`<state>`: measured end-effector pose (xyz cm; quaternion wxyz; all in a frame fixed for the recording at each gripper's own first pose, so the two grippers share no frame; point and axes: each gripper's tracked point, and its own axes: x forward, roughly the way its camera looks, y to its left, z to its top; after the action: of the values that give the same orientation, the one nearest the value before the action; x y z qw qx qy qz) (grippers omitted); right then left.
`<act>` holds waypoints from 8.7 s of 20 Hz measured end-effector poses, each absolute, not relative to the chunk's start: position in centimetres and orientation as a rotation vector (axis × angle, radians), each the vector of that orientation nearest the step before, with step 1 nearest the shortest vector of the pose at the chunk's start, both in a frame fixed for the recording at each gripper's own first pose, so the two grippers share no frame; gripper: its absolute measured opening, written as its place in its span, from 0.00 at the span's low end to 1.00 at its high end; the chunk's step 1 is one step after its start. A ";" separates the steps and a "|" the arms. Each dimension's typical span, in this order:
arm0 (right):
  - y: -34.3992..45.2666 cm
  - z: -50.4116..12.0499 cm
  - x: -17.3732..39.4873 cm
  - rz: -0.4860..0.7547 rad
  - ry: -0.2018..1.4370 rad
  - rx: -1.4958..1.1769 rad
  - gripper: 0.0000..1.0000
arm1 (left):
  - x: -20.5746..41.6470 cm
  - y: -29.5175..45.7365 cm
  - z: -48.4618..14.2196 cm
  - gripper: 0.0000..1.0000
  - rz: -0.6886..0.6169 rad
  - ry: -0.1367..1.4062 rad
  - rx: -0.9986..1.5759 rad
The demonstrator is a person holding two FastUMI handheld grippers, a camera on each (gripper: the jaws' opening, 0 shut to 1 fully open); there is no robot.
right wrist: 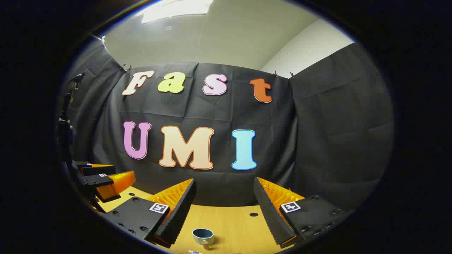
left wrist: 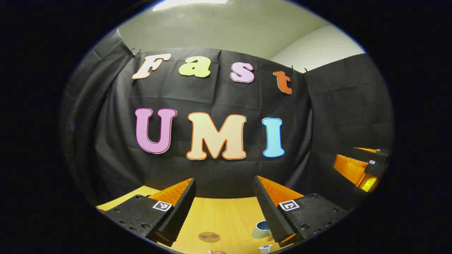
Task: Put the toothbrush and toothpaste on the desktop into the cup, then pick up the cup and place it on the coaster on the desktop.
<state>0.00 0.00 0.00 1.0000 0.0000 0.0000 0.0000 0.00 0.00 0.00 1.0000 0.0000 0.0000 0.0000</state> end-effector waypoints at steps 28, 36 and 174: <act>3.5 -18.0 -1.8 0.153 0.466 0.059 0.99 | -1.6 6.6 -1.8 0.94 0.122 0.035 0.035; 5.5 -28.4 -5.3 0.183 0.774 0.098 0.98 | -2.5 8.3 -2.8 0.94 0.174 0.064 0.059; -0.5 -25.7 8.1 0.183 0.545 0.312 0.99 | -1.2 -5.6 -24.5 0.00 -0.137 0.872 -0.388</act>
<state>8.05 -0.45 -25.66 0.9469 0.1533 0.2678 0.0900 -1.15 -5.57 -24.46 0.8861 -0.1866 0.4192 -0.0657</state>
